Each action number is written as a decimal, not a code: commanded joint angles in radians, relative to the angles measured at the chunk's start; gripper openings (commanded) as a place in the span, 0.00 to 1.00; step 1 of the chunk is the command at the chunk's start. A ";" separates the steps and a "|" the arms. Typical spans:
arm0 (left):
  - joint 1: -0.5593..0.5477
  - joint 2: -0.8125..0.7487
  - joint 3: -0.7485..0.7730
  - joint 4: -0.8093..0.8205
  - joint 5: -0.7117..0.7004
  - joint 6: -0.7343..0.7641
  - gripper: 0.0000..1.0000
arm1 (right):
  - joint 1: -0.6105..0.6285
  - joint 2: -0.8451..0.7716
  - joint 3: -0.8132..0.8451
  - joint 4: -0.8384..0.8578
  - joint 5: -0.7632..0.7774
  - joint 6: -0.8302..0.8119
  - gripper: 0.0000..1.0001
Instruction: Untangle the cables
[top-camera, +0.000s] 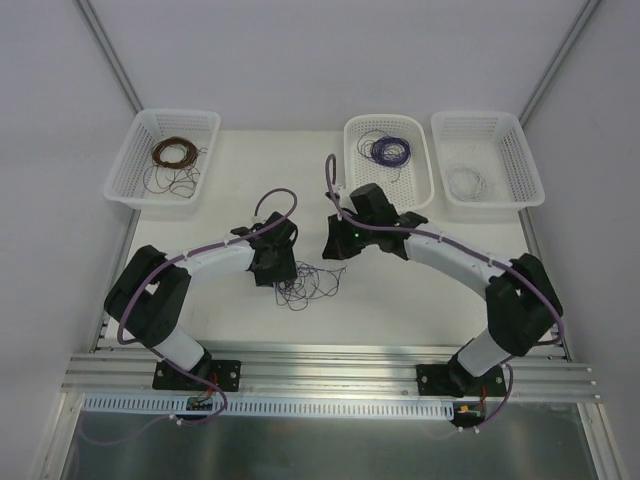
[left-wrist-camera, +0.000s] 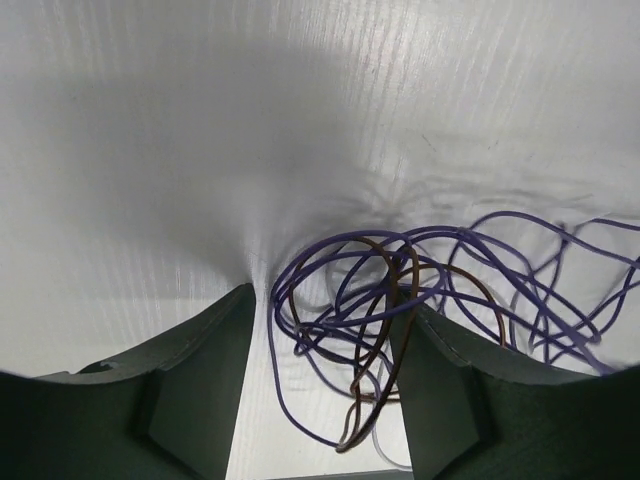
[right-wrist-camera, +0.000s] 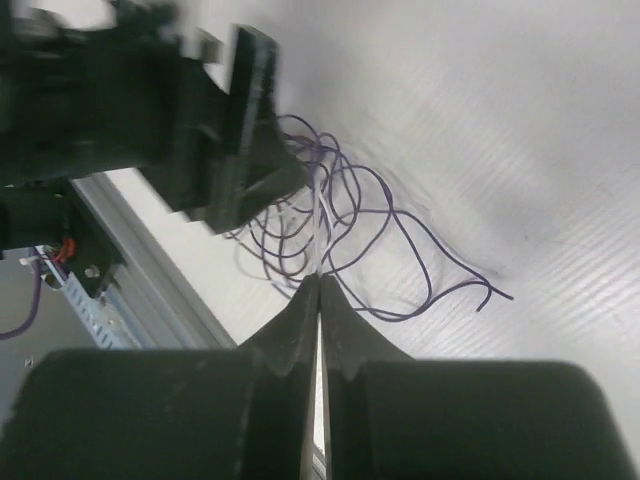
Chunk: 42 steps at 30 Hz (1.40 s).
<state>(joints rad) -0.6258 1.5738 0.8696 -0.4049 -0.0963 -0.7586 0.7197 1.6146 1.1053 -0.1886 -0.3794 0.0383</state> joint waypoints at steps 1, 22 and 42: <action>0.017 0.017 -0.018 -0.005 0.017 0.012 0.55 | 0.003 -0.177 0.080 -0.107 0.033 -0.075 0.01; 0.046 0.025 -0.040 -0.008 0.033 0.013 0.55 | -0.158 -0.734 0.496 -0.584 0.410 -0.245 0.01; 0.083 0.003 -0.055 -0.006 0.026 0.024 0.55 | -0.158 -0.867 0.771 -0.628 0.608 -0.354 0.01</action>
<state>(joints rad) -0.5610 1.5623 0.8516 -0.3790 -0.0547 -0.7582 0.5652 0.8055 1.8080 -0.8413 0.1062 -0.2455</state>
